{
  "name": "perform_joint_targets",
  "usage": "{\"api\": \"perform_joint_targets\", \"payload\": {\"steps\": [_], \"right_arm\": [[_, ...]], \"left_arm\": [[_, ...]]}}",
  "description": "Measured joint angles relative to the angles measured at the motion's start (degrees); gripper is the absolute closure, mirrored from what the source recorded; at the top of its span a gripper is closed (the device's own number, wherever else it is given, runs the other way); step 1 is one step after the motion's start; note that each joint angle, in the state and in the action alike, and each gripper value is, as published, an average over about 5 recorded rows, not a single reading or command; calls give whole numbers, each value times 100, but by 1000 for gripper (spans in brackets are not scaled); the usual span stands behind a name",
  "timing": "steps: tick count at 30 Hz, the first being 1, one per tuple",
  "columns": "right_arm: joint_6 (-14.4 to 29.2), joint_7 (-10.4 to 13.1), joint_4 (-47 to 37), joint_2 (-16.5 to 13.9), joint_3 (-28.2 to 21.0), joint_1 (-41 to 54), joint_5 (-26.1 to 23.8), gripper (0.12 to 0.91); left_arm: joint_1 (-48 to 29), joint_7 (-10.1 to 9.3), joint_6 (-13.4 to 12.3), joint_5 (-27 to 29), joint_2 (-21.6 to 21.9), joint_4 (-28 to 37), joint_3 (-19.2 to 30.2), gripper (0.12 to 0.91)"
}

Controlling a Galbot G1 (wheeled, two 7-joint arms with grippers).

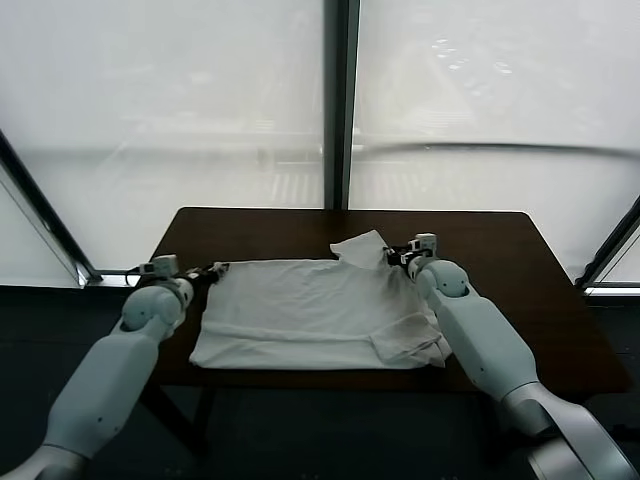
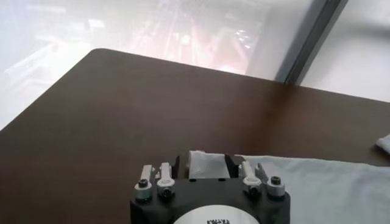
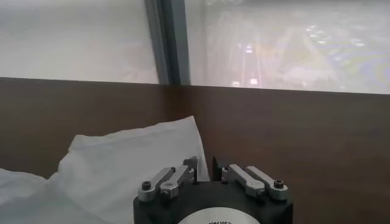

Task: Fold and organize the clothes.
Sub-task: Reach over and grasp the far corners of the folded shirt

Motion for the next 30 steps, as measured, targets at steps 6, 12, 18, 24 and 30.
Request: {"api": "perform_joint_targets", "payload": {"steps": [6, 12, 18, 24, 30], "right_arm": [[67, -24, 16, 7, 20, -39, -41, 886], [88, -49, 23, 6, 46, -67, -52, 886], [109, -60, 51, -11, 64, -82, -51, 886], [356, -118, 123, -35, 182, -149, 84, 886], [752, -249, 354, -146, 339, -294, 311, 886]], "left_arm": [[-30, 9, -37, 7, -5, 12, 6, 780], [-61, 17, -51, 6, -8, 21, 15, 793], [-43, 28, -95, 6, -8, -20, -7, 828], [61, 24, -149, -28, 58, -207, -119, 831], [269, 9, -160, -86, 143, -519, -308, 831]]}}
